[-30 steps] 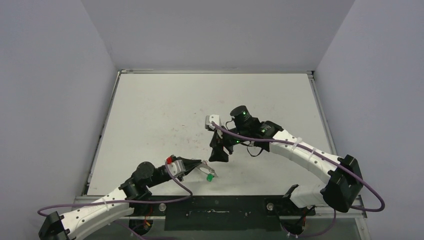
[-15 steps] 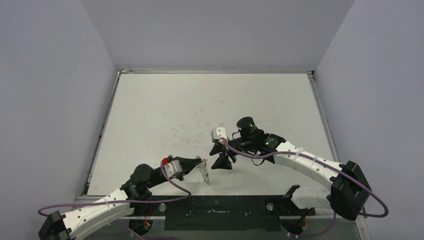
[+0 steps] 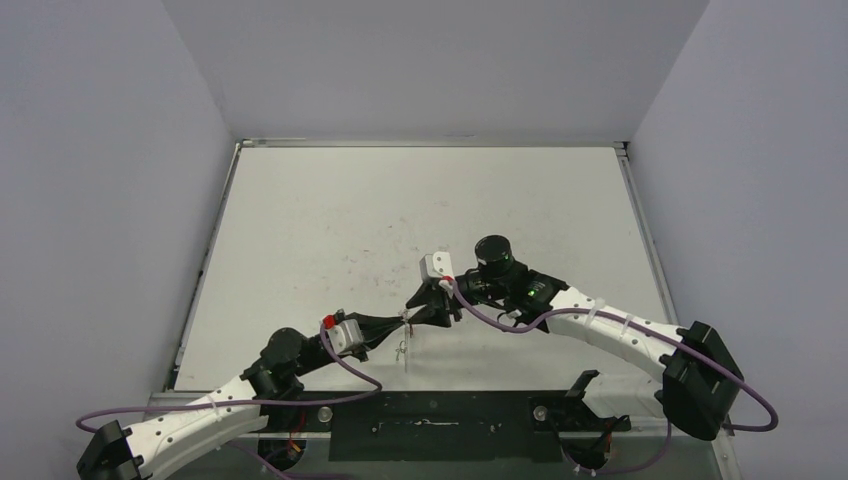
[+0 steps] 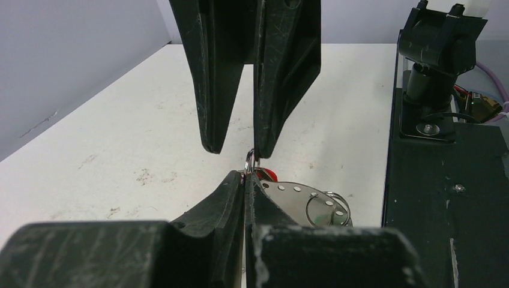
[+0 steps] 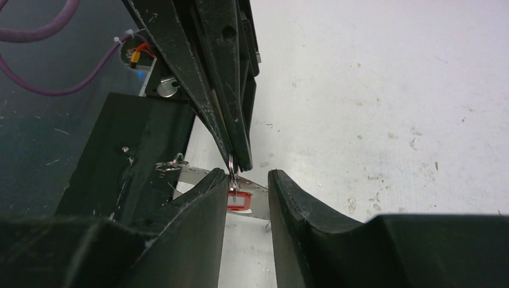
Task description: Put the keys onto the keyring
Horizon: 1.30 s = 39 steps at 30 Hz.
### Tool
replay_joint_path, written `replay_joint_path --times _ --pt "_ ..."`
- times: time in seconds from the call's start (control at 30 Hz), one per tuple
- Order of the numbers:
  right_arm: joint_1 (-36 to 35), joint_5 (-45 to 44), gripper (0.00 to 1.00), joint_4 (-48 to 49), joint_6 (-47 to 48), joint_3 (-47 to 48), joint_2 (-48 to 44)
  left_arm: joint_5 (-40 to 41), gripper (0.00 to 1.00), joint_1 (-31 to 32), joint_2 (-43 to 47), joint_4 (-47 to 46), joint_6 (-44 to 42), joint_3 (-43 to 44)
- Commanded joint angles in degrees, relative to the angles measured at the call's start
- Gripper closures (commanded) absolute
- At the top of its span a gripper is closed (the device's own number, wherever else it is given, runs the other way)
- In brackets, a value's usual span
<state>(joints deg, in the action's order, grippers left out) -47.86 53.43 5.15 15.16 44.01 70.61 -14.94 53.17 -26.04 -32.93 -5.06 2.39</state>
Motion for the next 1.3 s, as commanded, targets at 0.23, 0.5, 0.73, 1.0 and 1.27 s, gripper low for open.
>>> replay_joint_path --times 0.23,0.5,0.73,1.0,1.27 --pt "-1.9 -0.9 0.86 2.1 0.6 1.0 1.6 -0.1 1.0 -0.1 0.3 -5.0 0.7 0.9" --pt "-1.9 -2.8 1.0 -2.3 1.2 2.7 2.0 0.3 1.0 0.0 0.4 -4.8 0.6 0.9" --pt "-3.2 -8.7 1.0 -20.7 4.5 10.9 3.8 3.9 0.77 -0.1 3.0 4.9 -0.6 3.6" --pt "-8.0 -24.3 1.0 -44.3 6.1 27.6 13.1 5.3 0.63 0.0 5.2 14.3 -2.5 7.1" --pt "-9.7 -27.2 1.0 -53.6 5.0 37.0 19.5 3.4 0.68 0.0 3.2 20.9 -5.4 10.2"
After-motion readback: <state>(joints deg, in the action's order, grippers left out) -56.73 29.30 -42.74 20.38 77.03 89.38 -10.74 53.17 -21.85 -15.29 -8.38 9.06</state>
